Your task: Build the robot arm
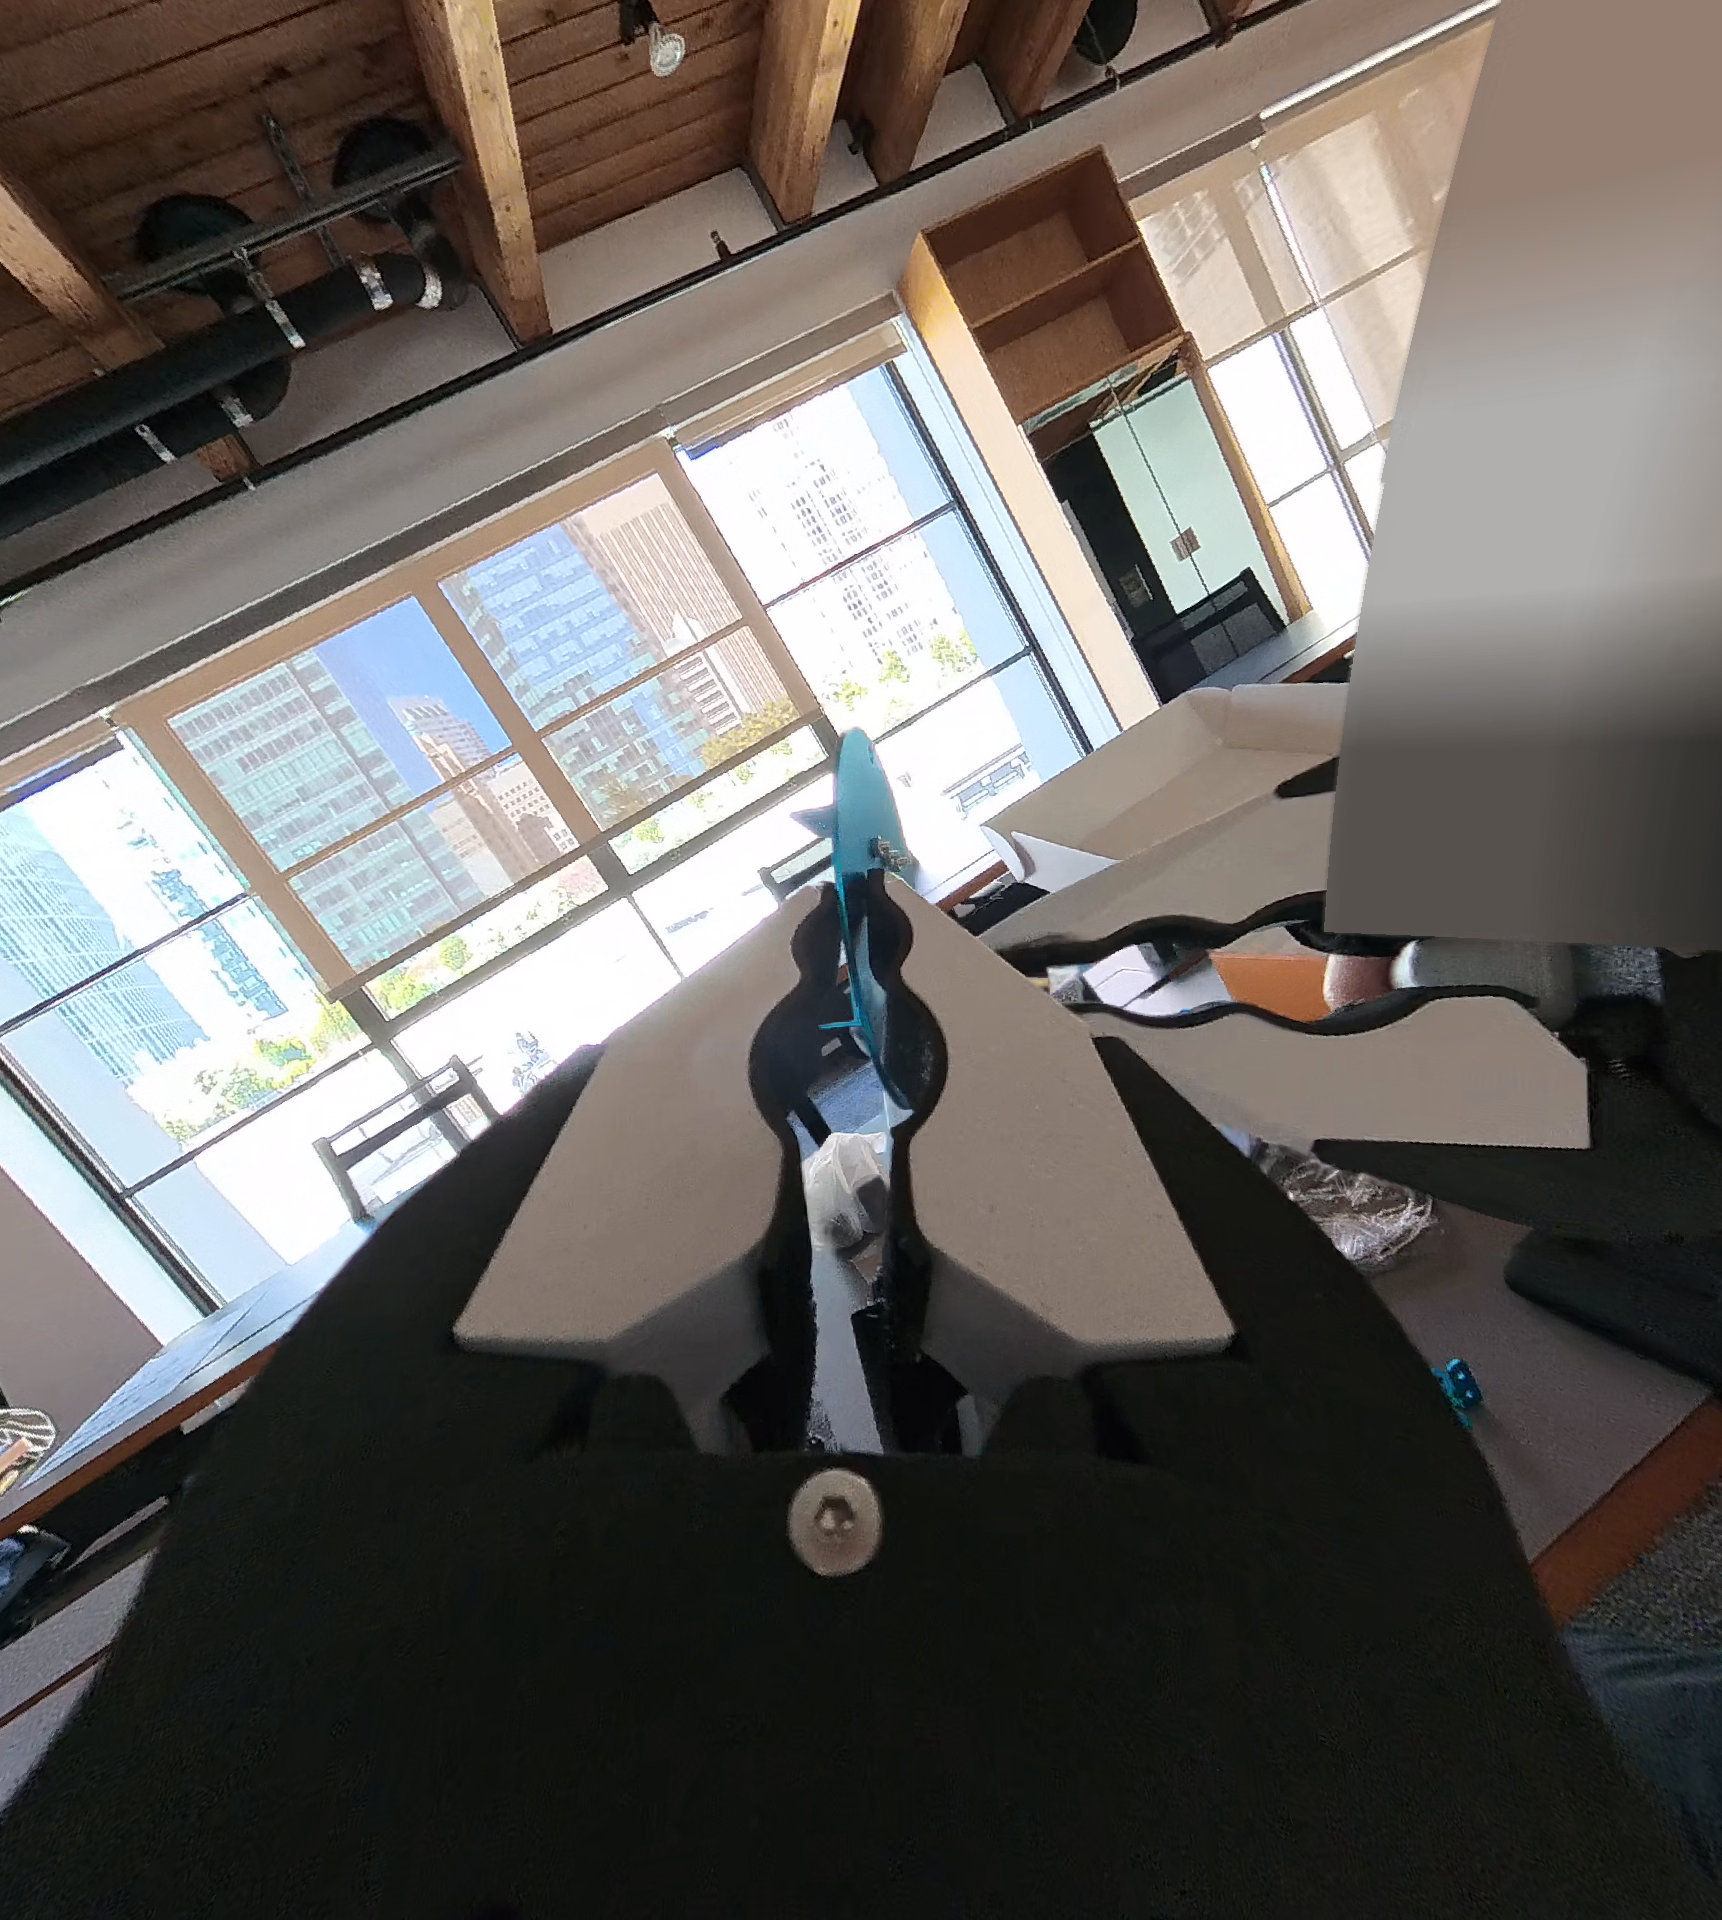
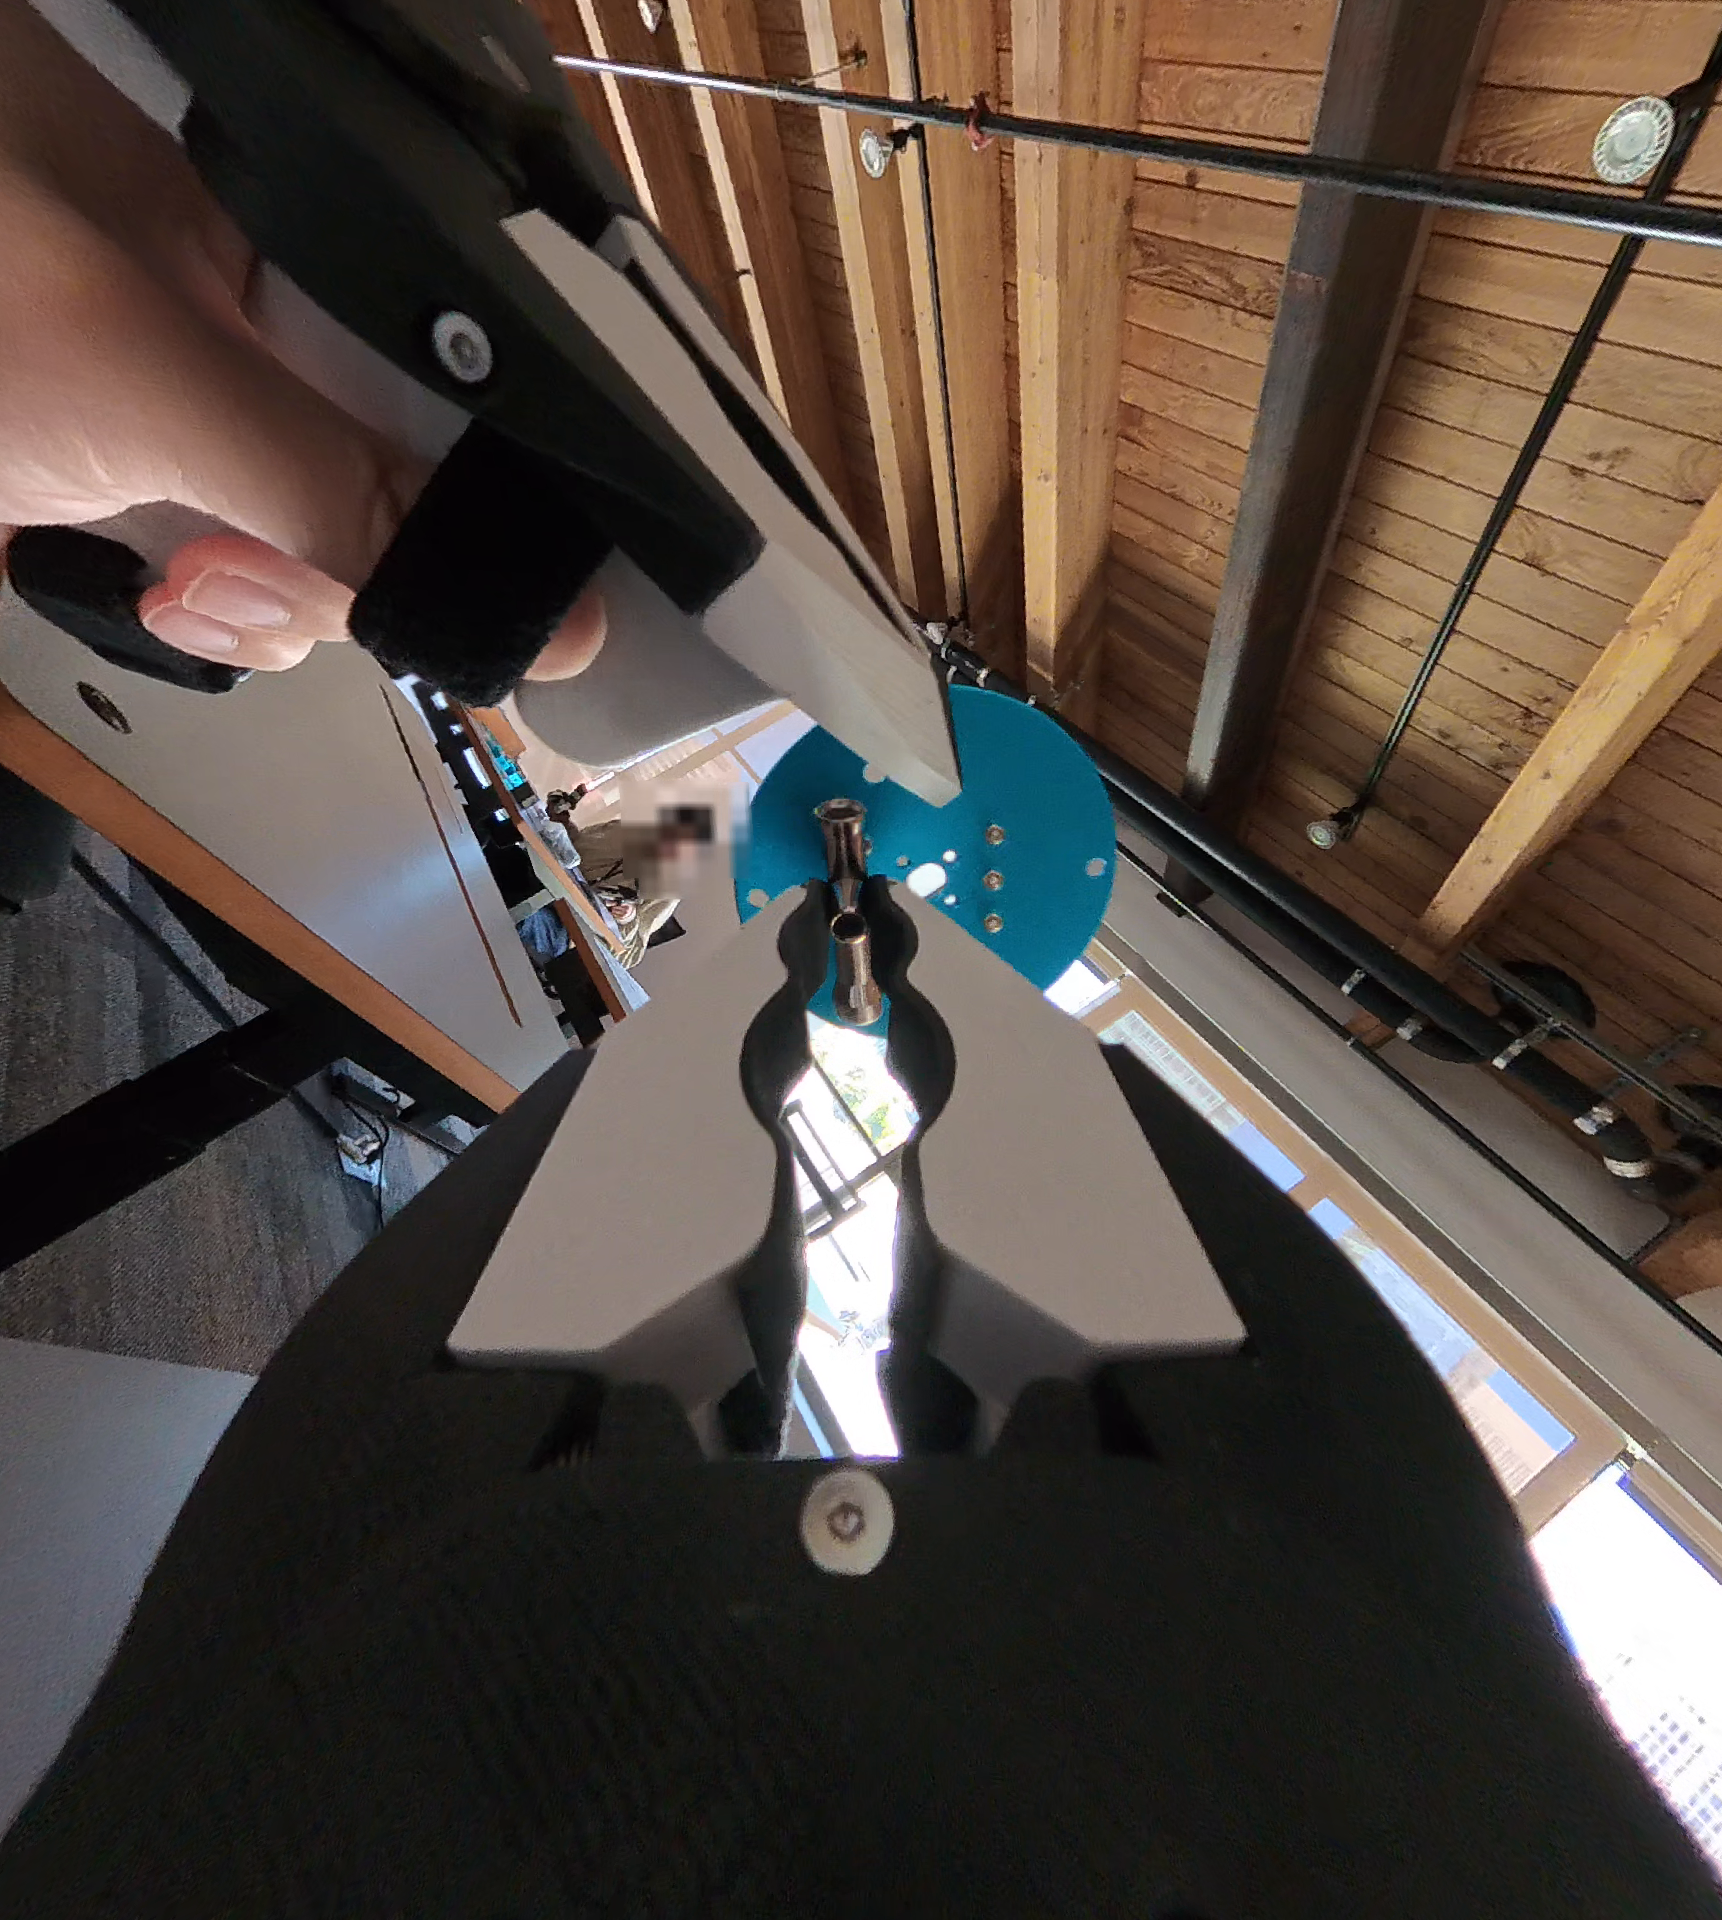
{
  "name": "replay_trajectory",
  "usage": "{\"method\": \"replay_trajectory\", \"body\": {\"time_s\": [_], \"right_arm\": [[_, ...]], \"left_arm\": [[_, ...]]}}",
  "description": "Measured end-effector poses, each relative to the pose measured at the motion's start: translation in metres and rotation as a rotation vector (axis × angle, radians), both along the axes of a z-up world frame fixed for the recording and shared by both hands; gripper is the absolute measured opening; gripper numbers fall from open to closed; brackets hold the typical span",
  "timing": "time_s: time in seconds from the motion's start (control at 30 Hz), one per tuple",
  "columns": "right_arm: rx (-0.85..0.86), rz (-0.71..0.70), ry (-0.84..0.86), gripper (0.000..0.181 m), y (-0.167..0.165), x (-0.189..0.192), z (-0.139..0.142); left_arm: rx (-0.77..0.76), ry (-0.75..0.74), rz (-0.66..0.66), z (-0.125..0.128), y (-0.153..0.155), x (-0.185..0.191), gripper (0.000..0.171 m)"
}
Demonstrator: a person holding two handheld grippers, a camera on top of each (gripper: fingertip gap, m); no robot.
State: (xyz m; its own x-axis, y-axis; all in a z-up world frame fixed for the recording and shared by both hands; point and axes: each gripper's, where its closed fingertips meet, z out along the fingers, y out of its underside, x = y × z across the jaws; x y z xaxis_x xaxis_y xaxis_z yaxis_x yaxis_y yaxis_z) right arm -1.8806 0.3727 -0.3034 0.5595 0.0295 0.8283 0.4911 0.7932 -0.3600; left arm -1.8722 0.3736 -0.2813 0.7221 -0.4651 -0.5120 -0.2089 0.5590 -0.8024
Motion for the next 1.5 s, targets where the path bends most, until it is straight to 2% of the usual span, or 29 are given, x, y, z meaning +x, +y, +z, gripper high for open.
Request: {"method": "replay_trajectory", "body": {"time_s": [0.43,0.57,0.67,0.83,1.0,1.13,1.37,1.5], "right_arm": [[0.027,-0.088,-0.039,0.007,0.003,-0.006,0.002],[-0.023,-0.09,0.022,0.007,0.003,-0.006,0.004],[-0.028,-0.086,0.083,0.006,0.003,-0.006,0.005],[0.057,-0.113,0.039,0.007,0.006,-0.006,0.002],[0.066,-0.144,0.001,0.007,0.012,-0.007,-0.002],[0.124,-0.125,-0.037,0.007,0.011,-0.005,-0.003],[0.094,-0.06,-0.07,0.007,0.012,-0.003,-0.008],[0.121,-0.124,-0.066,0.007,0.01,-0.005,-0.006]], "left_arm": [[0.004,-0.004,0.004,-0.003,0.0,0.0,0.002],[-0.018,-0.085,-0.028,-0.002,0.001,0.0,0.003],[-0.077,-0.199,-0.101,0.0,0.001,-0.001,0.003],[-0.249,-0.347,-0.23,-0.001,0.006,-0.005,0.004],[-0.316,-0.398,-0.236,-0.004,0.012,-0.006,0.004],[-0.392,-0.45,-0.304,-0.005,0.013,-0.006,0.003],[-0.366,-0.367,-0.268,-0.01,0.011,-0.003,0.004],[-0.305,-0.346,-0.213,-0.009,0.009,-0.004,0.005]]}}
